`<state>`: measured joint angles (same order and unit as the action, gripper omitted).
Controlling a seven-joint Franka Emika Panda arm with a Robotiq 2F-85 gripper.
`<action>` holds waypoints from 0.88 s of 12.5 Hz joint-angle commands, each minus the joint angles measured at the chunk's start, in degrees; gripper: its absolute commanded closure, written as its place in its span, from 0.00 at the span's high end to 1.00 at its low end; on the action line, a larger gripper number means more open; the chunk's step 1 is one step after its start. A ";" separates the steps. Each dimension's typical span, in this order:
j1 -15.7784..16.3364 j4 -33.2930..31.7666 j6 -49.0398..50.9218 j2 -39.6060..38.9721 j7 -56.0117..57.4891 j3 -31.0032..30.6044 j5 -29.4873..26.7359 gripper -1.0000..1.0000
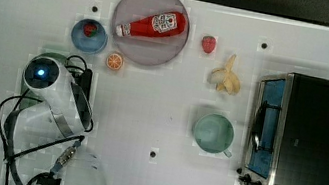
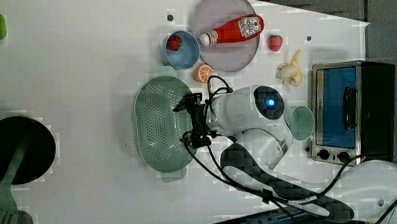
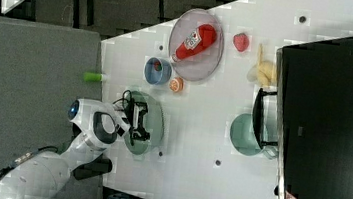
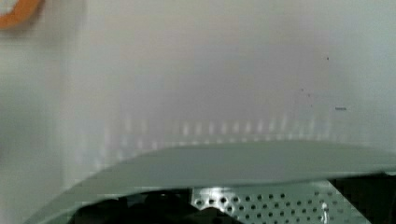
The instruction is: Drag strainer left to right.
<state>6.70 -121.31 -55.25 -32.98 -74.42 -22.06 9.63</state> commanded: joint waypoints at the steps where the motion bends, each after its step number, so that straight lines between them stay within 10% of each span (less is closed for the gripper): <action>1: -0.77 -2.75 -1.18 3.80 -2.95 1.79 0.02 1.00; 11: -4.10 -11.63 -3.41 10.25 9.51 11.93 0.02 1.00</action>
<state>3.22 -131.83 -58.36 -23.61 -71.00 -11.99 9.84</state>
